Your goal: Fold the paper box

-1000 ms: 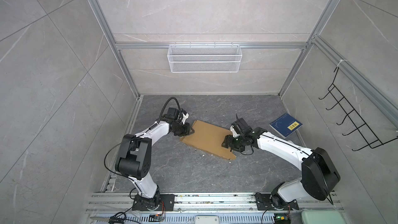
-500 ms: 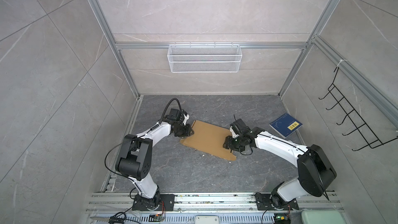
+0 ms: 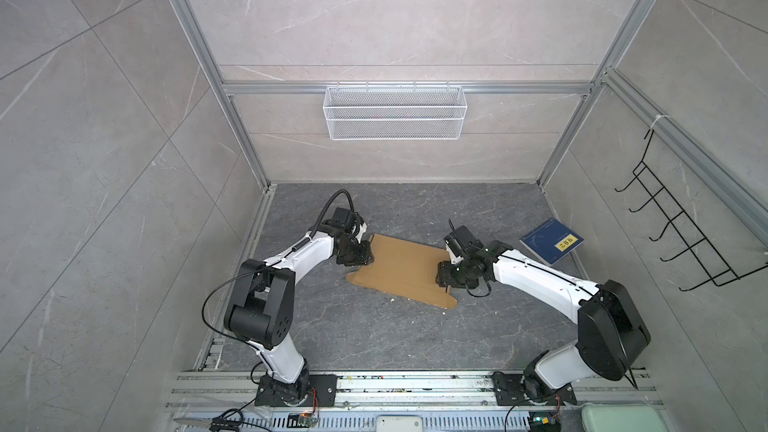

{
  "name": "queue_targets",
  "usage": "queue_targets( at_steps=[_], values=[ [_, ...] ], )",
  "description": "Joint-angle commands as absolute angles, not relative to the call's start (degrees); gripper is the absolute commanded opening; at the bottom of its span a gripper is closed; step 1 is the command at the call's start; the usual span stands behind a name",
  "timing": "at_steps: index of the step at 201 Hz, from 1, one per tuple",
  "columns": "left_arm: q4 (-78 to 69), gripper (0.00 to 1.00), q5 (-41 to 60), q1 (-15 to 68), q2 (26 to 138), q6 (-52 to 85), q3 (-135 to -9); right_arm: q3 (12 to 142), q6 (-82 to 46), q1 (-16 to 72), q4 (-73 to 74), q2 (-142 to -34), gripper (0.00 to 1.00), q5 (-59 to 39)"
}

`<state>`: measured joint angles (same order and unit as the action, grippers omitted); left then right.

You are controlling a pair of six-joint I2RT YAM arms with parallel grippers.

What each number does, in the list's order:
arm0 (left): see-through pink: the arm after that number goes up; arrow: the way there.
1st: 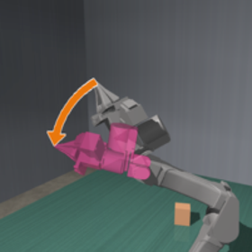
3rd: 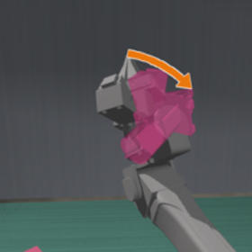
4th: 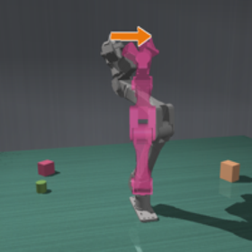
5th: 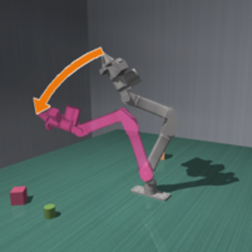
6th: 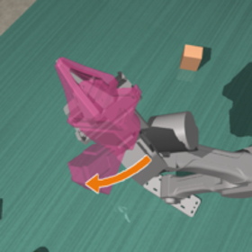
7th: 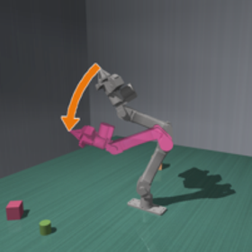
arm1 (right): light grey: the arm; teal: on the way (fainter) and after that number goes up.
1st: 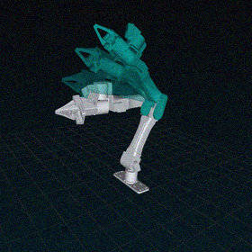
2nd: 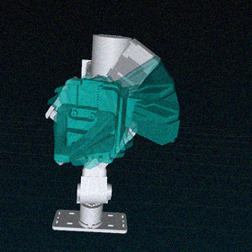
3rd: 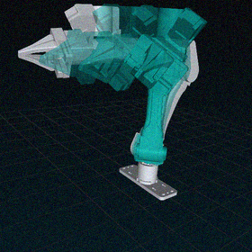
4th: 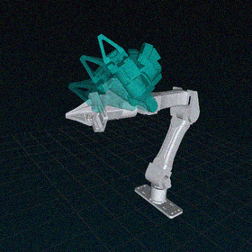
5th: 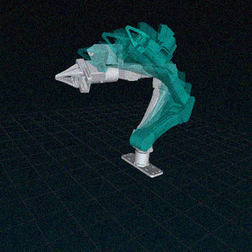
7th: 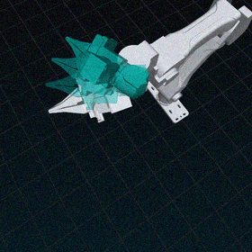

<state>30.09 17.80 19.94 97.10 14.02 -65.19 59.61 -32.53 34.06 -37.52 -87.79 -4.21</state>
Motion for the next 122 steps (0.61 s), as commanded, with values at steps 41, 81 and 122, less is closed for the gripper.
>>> queue_targets(
  at_steps=[41, 81, 122],
  values=[
    [33.13, 0.41, 18.84, 19.68, 93.2, 12.92, -68.45, 59.88, -30.74, 34.27, -38.65, -88.18, 0.64, -3.17],
    [33.8, 0.43, 19.3, 19.29, 92.66, 12.61, -69.7, 58.56, -30.58, 34.27, -37.64, -89.29, 0.64, -2.55],
    [31.71, 0.5, 21.35, 15.57, 92.84, 12.4, -68.92, 58.61, -30.26, 34.27, -37.57, -89.14, 0.64, -2.58]
  ],
)
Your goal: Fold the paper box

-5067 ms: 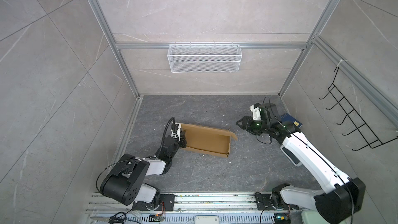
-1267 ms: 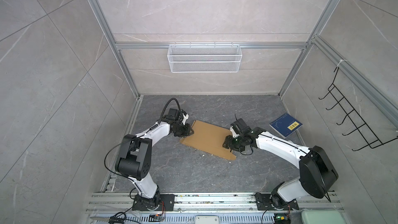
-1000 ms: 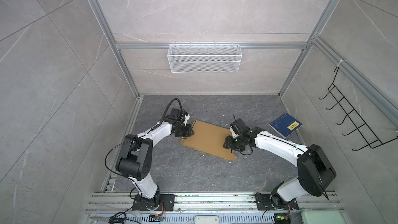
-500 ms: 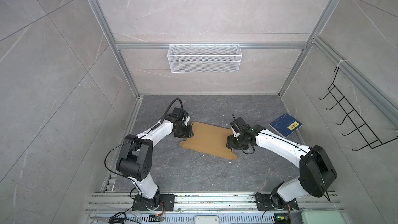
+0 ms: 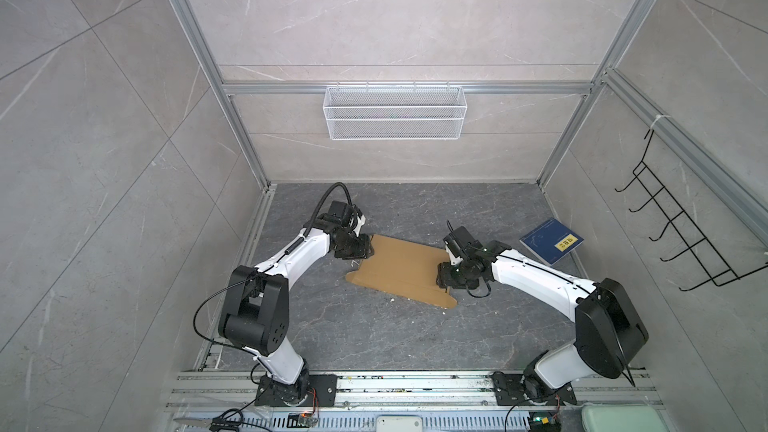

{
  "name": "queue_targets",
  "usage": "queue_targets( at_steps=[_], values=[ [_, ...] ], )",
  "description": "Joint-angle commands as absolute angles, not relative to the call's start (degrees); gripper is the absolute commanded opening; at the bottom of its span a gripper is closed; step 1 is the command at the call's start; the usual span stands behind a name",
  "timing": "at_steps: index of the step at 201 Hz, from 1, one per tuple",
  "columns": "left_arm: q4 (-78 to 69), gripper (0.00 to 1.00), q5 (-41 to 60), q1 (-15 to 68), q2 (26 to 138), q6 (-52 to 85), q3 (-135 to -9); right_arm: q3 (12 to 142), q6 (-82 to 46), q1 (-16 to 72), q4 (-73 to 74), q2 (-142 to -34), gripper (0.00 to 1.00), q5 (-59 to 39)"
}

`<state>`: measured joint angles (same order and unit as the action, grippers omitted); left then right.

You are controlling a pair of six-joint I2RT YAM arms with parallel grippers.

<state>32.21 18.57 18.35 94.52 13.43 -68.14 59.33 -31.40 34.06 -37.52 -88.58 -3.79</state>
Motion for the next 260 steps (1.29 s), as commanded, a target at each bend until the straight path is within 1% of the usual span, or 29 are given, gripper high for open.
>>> queue_targets(
  at_steps=[1, 18, 30, 63, 99, 148, 230, 260],
  values=[
    [31.59, 0.5, 21.57, 15.48, 92.87, 12.49, -68.87, 58.62, -30.29, 34.28, -37.59, -89.13, 0.64, -2.56],
    [28.3, 0.56, 23.25, 14.64, 92.94, 13.16, -67.33, 59.22, -30.24, 34.28, -37.71, -88.74, 0.65, -3.13],
    [25.79, 0.58, 24.47, 14.56, 92.92, 13.84, -66.01, 59.56, -30.19, 34.19, -37.39, -88.39, 0.65, -3.55],
    [21.35, 0.59, 25.39, 13.91, 94.15, 16.08, -63.34, 60.12, -29.77, 33.35, -36.74, -87.63, 0.66, -5.2],
    [18.48, 0.59, 26.19, 13.97, 95.4, 17.4, -61.28, 59.1, -29.57, 30.47, -36.18, -86.52, 0.66, -7.02],
    [18.05, 0.53, 25.89, 13.95, 96.58, 17.97, -60.41, 56.97, -29.95, 29.35, -34.77, -86.12, 0.65, -8.24],
    [17.51, 0.43, 22.69, 13.98, 97.47, 18.11, -56.52, 54.54, -29.86, 28.98, -32.12, -89.91, 0.65, -7.73],
    [17.46, 0.42, 22.56, 13.98, 97.3, 18.19, -56.76, 54.9, -29.84, 29.0, -32.14, -90.16, 0.65, -7.79]
  ],
)
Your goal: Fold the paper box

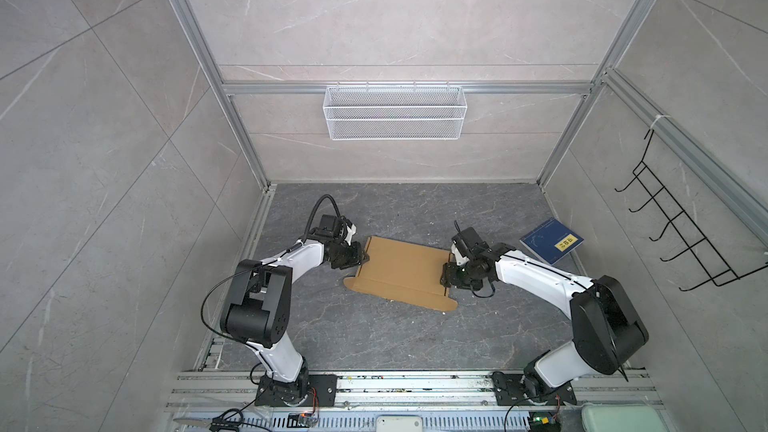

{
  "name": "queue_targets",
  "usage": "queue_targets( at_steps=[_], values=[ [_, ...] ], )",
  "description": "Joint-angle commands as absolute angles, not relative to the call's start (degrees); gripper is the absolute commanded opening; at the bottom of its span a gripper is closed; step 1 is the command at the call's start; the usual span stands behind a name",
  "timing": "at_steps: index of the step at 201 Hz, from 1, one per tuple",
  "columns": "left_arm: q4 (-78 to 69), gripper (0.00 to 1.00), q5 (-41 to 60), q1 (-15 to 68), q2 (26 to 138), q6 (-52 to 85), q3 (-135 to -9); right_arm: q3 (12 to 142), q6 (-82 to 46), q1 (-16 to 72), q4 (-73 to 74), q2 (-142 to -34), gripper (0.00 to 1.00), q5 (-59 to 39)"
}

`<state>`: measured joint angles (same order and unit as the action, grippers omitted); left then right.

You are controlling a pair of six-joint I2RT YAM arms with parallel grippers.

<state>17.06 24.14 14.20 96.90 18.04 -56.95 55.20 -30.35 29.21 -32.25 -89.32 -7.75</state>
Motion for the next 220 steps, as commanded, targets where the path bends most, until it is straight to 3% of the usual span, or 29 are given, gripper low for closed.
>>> queue_targets(
  at_steps=[1, 65, 127, 183, 220],
  values=[
    [17.52, 0.41, 22.57, 13.98, 97.21, 18.24, -56.77, 54.96, -29.82, 28.96, -32.11, -90.17, 0.65, -7.85],
    [16.59, 0.39, 23.0, 13.97, 96.87, 19.15, -56.41, 56.47, -31.25, 26.42, -30.92, -87.22, 0.65, -12.92],
    [15.76, 0.36, 23.35, 14.33, 96.69, 19.79, -55.59, 54.43, -29.94, 26.1, -30.23, -90.28, 0.63, -9.81],
    [15.1, 0.33, 23.44, 15.04, 96.99, 20.21, -54.93, 53.13, -29.93, 26.1, -27.84, -92.35, 0.44, -11.27],
    [15.69, 0.32, 23.21, 15.11, 95.95, 20.2, -54.85, 55.51, -30.24, 26.1, -29.06, -91.05, 0.44, -12.88]
  ],
)
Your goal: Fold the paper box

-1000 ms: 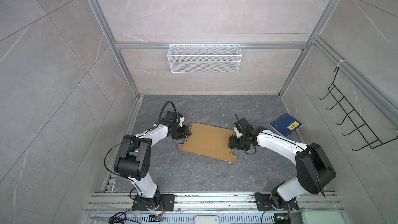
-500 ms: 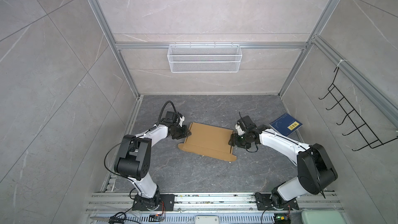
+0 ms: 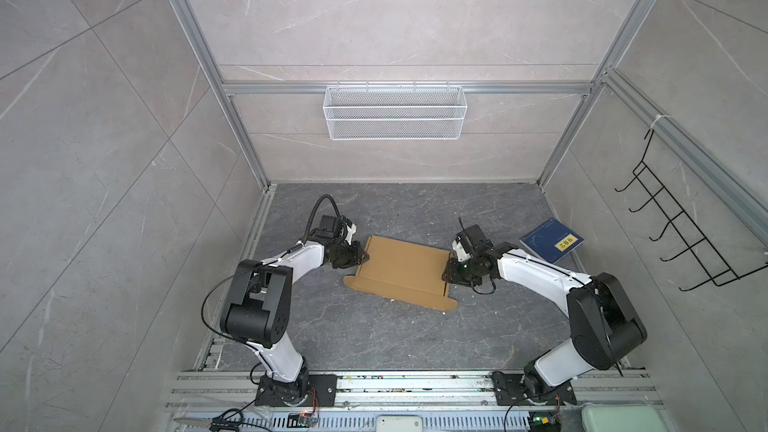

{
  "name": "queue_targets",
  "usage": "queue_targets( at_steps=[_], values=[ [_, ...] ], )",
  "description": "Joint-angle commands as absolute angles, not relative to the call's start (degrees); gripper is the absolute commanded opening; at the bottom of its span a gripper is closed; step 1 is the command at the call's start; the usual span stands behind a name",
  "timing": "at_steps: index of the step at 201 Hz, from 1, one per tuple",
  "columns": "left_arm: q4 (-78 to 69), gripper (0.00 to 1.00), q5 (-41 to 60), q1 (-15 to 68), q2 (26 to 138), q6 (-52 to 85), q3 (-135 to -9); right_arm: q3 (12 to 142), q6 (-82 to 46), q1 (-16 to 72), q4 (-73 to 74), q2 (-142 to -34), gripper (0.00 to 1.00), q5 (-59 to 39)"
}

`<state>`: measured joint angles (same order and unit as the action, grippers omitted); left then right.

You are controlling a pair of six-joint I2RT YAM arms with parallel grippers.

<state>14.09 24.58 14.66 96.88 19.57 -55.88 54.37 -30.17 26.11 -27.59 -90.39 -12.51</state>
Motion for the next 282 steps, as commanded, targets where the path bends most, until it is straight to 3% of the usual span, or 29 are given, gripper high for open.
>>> queue_targets(
  at_steps=[1, 46, 147, 248, 282],
  values=[
    [15.71, 0.32, 23.16, 15.11, 95.97, 20.16, -54.85, 55.57, -30.28, 26.1, -29.08, -91.01, 0.44, -12.94],
    [15.49, 0.32, 23.26, 15.17, 96.39, 20.45, -55.02, 56.14, -32.36, 26.09, -28.25, -89.3, 0.46, -16.1],
    [15.28, 0.28, 23.61, 15.54, 96.08, 20.89, -54.71, 54.76, -32.61, 26.11, -25.7, -92.37, 0.26, -16.33],
    [16.44, 0.27, 22.21, 17.75, 89.15, 22.46, -49.93, 57.65, -31.18, 25.77, -27.54, -93.59, 0.4, -15.22],
    [17.89, 0.31, 21.64, 17.58, 87.27, 22.02, -51.4, 57.83, -30.26, 24.73, -28.86, -92.35, 0.48, -15.04]
  ],
)
